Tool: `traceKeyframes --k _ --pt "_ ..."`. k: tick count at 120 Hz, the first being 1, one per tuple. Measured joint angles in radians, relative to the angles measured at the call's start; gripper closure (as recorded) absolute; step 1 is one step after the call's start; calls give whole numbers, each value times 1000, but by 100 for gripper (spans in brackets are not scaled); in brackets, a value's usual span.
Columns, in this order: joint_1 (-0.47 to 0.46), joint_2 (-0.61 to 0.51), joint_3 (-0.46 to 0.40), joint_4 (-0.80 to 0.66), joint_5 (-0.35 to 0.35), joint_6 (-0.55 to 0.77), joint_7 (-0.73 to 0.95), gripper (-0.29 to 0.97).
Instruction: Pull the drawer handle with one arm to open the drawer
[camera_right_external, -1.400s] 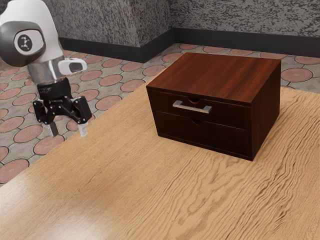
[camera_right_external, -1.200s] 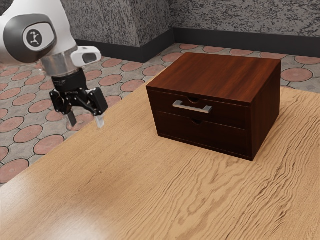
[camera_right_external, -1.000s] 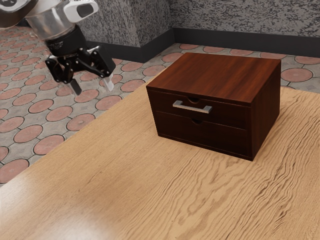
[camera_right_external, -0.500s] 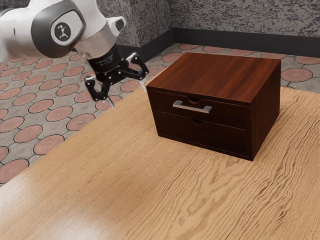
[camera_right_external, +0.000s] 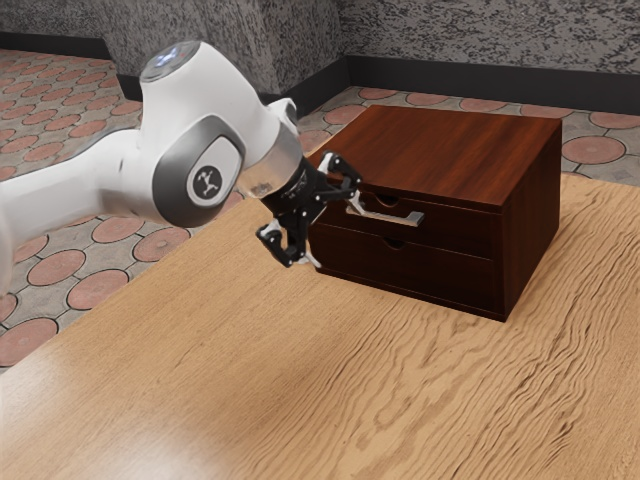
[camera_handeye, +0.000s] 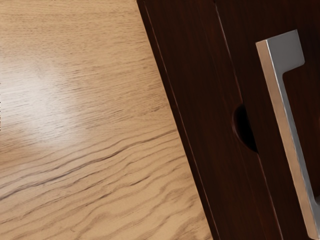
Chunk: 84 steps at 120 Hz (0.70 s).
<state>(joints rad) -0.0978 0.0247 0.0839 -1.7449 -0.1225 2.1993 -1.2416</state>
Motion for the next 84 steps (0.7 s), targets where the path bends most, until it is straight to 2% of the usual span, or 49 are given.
traceKeyframes --k 20,56,84 --pt "19 -28 0 -61 -1 78 -89 0" --pt "58 15 -1 -64 2 180 -199 0" --pt "19 45 -2 -62 4 231 -253 0"
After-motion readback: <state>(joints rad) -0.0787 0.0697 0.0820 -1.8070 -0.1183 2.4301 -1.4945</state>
